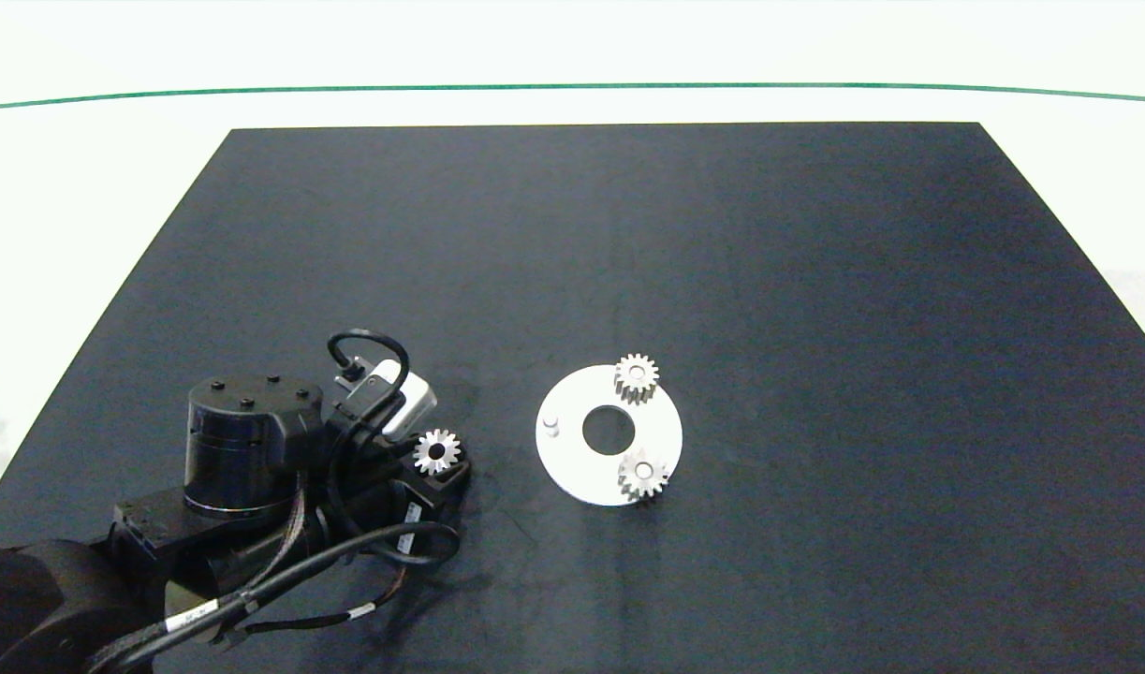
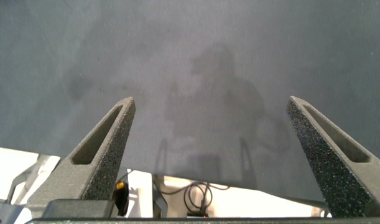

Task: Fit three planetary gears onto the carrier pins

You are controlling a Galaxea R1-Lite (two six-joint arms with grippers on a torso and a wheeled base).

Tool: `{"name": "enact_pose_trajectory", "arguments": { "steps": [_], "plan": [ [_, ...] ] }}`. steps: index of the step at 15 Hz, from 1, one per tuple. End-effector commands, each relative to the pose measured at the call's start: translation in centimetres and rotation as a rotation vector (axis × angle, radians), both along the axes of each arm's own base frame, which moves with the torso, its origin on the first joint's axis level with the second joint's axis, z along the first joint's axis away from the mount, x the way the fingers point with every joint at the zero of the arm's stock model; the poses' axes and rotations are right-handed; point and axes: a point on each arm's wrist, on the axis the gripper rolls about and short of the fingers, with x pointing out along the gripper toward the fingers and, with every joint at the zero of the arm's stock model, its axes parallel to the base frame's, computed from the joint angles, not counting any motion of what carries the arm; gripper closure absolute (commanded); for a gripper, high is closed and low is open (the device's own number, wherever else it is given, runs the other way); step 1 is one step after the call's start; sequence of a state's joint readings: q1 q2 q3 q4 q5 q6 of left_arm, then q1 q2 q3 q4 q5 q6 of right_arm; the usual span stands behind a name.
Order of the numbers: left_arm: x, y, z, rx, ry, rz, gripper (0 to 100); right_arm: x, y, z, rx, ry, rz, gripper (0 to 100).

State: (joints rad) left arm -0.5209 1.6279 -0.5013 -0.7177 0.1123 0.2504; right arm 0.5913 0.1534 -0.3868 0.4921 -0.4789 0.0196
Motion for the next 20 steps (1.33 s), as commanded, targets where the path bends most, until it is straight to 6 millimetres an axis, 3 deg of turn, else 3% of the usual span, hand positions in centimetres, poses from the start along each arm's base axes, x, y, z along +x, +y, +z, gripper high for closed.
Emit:
{"name": "enact_pose_trajectory", "arguments": {
  "steps": [1, 7, 9, 13, 16, 18, 20],
  "plan": [
    [-0.1, 0.1, 0.1, 0.001, -0.003, -0.001, 72, 0.0, 0.0, 0.0, -0.005, 0.004, -0.002, 0],
    [-0.3, 0.0, 0.3, -0.007, -0.013, -0.006, 84, 0.0, 0.0, 0.1, -0.001, 0.001, -0.002, 0],
    [-0.7, 0.0, 1.3, -0.020, -0.045, -0.017, 84, 0.0, 0.0, 0.1, -0.001, 0.001, -0.002, 0],
    [-1.7, -2.0, 2.8, -0.052, -0.093, -0.101, 84, 0.0, 0.0, 0.1, -0.003, 0.001, -0.002, 0],
    [-2.0, -3.9, 5.3, -0.043, -0.101, -0.127, 84, 0.0, 0.0, 0.2, -0.003, 0.000, -0.001, 0],
    [-1.7, -4.4, 7.0, -0.030, -0.086, -0.132, 84, 0.0, 0.0, 0.2, -0.003, 0.000, -0.001, 0],
    [-1.2, -4.9, 7.3, -0.022, -0.078, -0.135, 84, 0.0, 0.0, 0.3, -0.004, -0.001, 0.001, 0]
  ]
}}
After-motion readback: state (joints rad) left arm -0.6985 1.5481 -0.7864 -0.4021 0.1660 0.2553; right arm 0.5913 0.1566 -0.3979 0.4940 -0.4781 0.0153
